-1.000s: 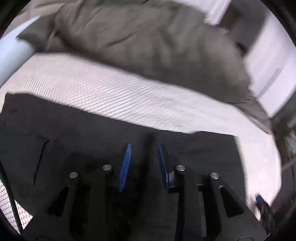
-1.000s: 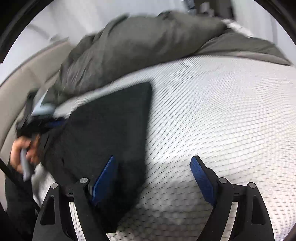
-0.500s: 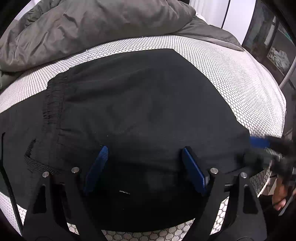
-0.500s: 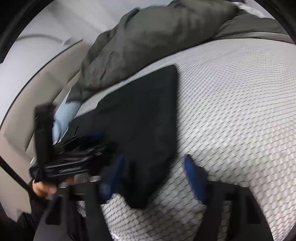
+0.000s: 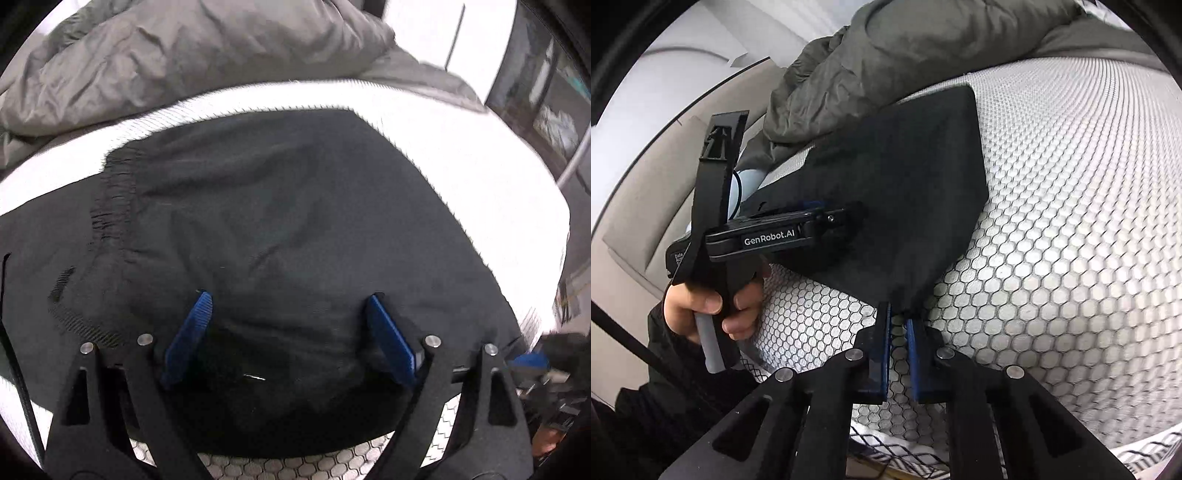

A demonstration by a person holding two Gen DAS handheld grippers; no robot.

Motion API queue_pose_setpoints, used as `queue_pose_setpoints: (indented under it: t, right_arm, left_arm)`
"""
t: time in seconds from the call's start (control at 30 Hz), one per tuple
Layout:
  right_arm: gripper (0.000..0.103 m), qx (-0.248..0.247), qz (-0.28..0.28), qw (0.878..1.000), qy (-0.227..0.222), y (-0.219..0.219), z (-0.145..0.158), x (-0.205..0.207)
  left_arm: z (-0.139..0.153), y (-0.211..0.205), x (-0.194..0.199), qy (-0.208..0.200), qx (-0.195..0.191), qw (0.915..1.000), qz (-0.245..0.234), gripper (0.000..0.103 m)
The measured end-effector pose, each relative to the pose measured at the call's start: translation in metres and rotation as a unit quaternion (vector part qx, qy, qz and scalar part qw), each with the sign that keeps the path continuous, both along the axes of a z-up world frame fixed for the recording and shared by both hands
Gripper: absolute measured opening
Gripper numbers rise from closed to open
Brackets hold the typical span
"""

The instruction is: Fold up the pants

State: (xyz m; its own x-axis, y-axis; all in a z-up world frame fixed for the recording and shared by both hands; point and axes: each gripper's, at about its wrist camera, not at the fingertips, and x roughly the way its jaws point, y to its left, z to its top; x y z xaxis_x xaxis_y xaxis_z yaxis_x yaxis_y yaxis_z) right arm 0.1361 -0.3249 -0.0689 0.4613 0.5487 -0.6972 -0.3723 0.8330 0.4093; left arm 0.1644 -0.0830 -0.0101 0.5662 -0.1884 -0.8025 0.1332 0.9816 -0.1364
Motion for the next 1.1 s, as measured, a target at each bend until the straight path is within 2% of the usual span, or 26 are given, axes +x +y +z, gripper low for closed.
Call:
queue_pose_setpoints:
  t: [0.03,0.07,0.13,0.23,0.27,0.33,0.4,0.47,0.5,0.57,0.67,0.73,0.8,0.83,0.87,0.9,0.97,1.0,1.03,1.1]
  right_arm:
    - [0.026,-0.012,-0.013,0.999,-0.030,-0.001,0.010,0.000]
    - [0.051,-0.016,-0.025,0.998,-0.060,-0.003,0.022,0.003]
    - [0.079,-0.016,-0.041,0.995,-0.088,0.001,0.039,0.019]
    - [0.080,-0.049,-0.049,0.994,-0.090,0.020,0.048,0.057]
    - [0.080,-0.070,-0.060,0.992,-0.084,0.027,0.046,0.073]
    - [0.080,-0.090,-0.061,0.991,-0.072,0.031,0.035,0.097]
    - [0.080,-0.094,-0.063,0.993,-0.025,0.026,0.013,0.117]
    - [0.080,-0.076,-0.066,0.995,0.014,0.021,-0.006,0.129]
    - [0.080,-0.081,-0.068,0.994,0.017,0.022,-0.010,0.131]
    - [0.080,-0.095,-0.075,0.993,-0.007,0.026,0.001,0.127]
    - [0.085,-0.098,-0.093,0.990,-0.040,0.034,0.017,0.115]
    - [0.086,-0.096,-0.089,0.990,-0.058,0.040,0.026,0.101]
    - [0.088,-0.100,-0.084,0.989,-0.071,0.048,0.030,0.093]
    - [0.088,-0.102,-0.078,0.989,-0.074,0.051,0.031,0.088]
    - [0.088,-0.106,-0.070,0.989,-0.079,0.055,0.033,0.084]
    - [0.090,-0.110,-0.064,0.988,-0.083,0.058,0.034,0.082]
    - [0.092,-0.113,-0.058,0.988,-0.086,0.063,0.036,0.078]
    - [0.093,-0.111,-0.056,0.989,-0.085,0.065,0.037,0.077]
    - [0.093,-0.106,-0.053,0.990,-0.083,0.066,0.039,0.076]
    - [0.093,-0.092,-0.050,0.991,-0.081,0.067,0.040,0.075]
  left_arm:
    - [0.005,0.006,-0.006,-0.008,-0.012,0.9999,0.004,0.085]
    - [0.009,0.011,-0.007,-0.015,-0.026,0.9995,0.005,0.085]
    - [0.019,0.027,-0.012,-0.032,-0.027,0.9987,0.028,0.085]
    - [0.021,0.055,-0.013,-0.034,-0.024,0.9964,0.073,0.085]
    - [0.018,0.064,-0.012,-0.026,-0.028,0.9952,0.090,0.085]
    - [0.008,0.073,-0.009,-0.001,-0.027,0.9954,0.092,0.085]
    - [-0.001,0.072,-0.010,0.007,0.011,0.9969,0.078,0.085]
    - [-0.004,0.072,-0.018,-0.001,0.049,0.9969,0.061,0.085]
    - [-0.003,0.075,-0.023,-0.009,0.054,0.9970,0.055,0.085]
    - [0.009,0.094,-0.038,-0.035,0.044,0.9965,0.061,0.085]
    - [0.033,0.148,-0.055,-0.072,0.003,0.9908,0.115,0.085]
    - [0.040,0.198,-0.063,-0.082,-0.026,0.9786,0.187,0.086]
    - [0.036,0.251,-0.073,-0.076,-0.062,0.9573,0.272,0.086]
    - [0.031,0.281,-0.080,-0.064,-0.085,0.9416,0.319,0.086]
    - [0.024,0.311,-0.089,-0.050,-0.112,0.9224,0.366,0.085]
    - [0.019,0.330,-0.097,-0.048,-0.137,0.9073,0.394,0.085]
    - [0.006,0.370,-0.115,-0.046,-0.204,0.8707,0.445,0.085]
    - [0.000,0.384,-0.120,-0.037,-0.225,0.8585,0.459,0.085]
    - [-0.008,0.394,-0.123,-0.028,-0.244,0.8499,0.466,0.084]
    - [-0.022,0.403,-0.125,-0.006,-0.265,0.8438,0.467,0.074]
